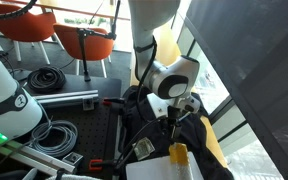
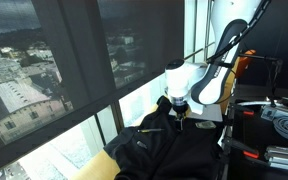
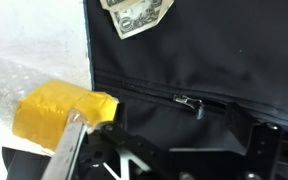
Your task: Pull the zipper closed on the jumper
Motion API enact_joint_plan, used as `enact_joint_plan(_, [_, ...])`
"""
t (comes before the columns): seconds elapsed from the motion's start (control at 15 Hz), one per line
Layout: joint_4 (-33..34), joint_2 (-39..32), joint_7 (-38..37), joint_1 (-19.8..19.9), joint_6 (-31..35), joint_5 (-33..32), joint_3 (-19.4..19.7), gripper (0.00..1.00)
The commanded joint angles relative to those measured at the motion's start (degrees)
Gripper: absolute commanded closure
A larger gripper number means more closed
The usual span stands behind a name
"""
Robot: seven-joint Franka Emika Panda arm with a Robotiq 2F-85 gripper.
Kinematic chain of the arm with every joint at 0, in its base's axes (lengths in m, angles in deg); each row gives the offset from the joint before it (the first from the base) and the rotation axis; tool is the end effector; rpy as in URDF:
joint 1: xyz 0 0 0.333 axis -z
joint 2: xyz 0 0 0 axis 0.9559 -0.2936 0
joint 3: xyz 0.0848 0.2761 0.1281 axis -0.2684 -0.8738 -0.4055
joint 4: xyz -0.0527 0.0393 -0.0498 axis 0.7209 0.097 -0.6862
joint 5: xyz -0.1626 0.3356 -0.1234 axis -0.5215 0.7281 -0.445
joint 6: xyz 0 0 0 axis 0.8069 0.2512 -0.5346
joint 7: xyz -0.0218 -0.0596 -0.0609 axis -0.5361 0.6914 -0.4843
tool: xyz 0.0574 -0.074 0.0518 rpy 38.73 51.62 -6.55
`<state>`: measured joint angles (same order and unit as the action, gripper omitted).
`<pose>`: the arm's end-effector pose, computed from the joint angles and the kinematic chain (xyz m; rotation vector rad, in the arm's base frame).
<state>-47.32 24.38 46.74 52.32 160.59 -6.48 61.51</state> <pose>0.5546 0.0817 0.0745 2.8453 0.3005 0.0024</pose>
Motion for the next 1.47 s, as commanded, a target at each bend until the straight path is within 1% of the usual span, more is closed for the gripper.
enact_joint_plan(0.0, [-1.3, 1.2, -0.7, 1.2, 0.2, 2.7, -1.6, 0.00])
enact_joint_plan(0.33, [1.6, -1.0, 1.9, 4.1, 0.2, 4.9, -2.8, 0.00])
enact_joint_plan(0.67, [2.7, -1.8, 3.1, 5.5, 0.6, 5.4, -4.0, 0.00])
enact_joint_plan(1.0, [3.6, -2.6, 3.8, 5.7, 0.4, 6.0, -5.1, 0.00])
enact_joint_plan(1.4, [3.3, -2.6, 3.4, 5.1, 0.5, 5.8, -5.3, 0.00])
